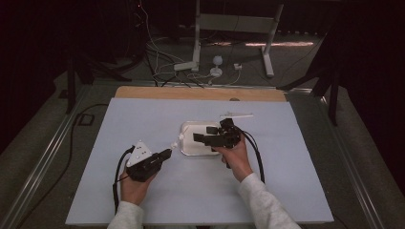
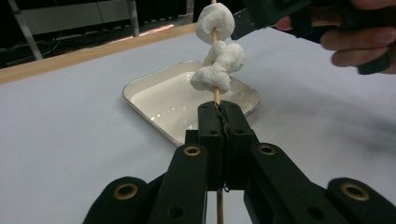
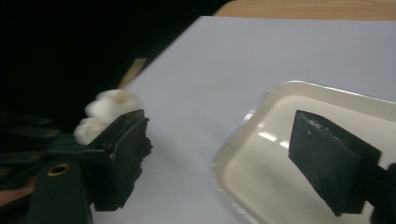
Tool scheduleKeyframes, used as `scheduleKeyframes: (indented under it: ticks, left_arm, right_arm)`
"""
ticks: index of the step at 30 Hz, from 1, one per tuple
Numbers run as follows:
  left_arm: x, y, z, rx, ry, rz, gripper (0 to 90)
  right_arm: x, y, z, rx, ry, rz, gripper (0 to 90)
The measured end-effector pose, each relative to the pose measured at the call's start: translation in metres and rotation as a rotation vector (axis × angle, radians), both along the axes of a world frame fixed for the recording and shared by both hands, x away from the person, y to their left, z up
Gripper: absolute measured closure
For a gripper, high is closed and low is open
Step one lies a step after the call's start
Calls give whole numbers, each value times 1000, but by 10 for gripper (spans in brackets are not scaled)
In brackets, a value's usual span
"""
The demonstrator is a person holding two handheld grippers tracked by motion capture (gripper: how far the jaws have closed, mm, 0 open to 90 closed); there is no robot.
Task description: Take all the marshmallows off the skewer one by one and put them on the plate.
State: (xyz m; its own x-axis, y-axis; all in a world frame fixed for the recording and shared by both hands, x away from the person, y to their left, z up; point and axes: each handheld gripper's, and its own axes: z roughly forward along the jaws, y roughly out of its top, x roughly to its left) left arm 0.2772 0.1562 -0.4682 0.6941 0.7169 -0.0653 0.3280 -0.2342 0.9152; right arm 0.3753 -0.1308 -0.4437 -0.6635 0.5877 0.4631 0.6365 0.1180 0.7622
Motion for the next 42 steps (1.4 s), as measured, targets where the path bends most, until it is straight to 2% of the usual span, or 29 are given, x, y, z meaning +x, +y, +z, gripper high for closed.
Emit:
scheduleKeyframes:
  ticks: [5,12,14,15,16,23,26,27,29,34,38,42]
  left_arm:
    - [0,-1,0,9,-4,4,894]
    - [-1,-6,-1,14,-7,0,894]
    - [-1,-7,-1,15,-9,-2,894]
    - [-1,-7,-1,15,-9,-4,894]
    - [-1,-8,-1,15,-10,-6,894]
    - [-3,-15,-3,16,-22,-28,895]
    - [-4,-16,-3,7,-30,-36,895]
    - [-4,-17,-2,-3,-37,-47,895]
    - [-5,-19,-2,4,-39,-54,895]
    - [-5,-20,-4,10,-36,-55,896]
    - [-5,-22,-3,20,-39,-55,900]
    - [-5,-21,-3,13,-47,-63,900]
  right_arm:
    - [-12,6,6,45,-4,51,329]
    - [-17,18,4,77,64,114,449]
    - [-17,20,2,88,87,117,503]
    - [-17,20,2,88,87,117,503]
    - [-17,22,1,106,98,113,536]
    - [-15,27,-4,151,151,112,558]
    - [-14,28,-6,207,185,99,561]
    - [-14,28,-7,230,203,96,570]
    - [-13,28,-10,265,227,94,611]
    - [-16,30,-11,263,222,92,665]
    - [-19,29,-4,209,160,68,723]
    - [-21,28,1,194,123,53,739]
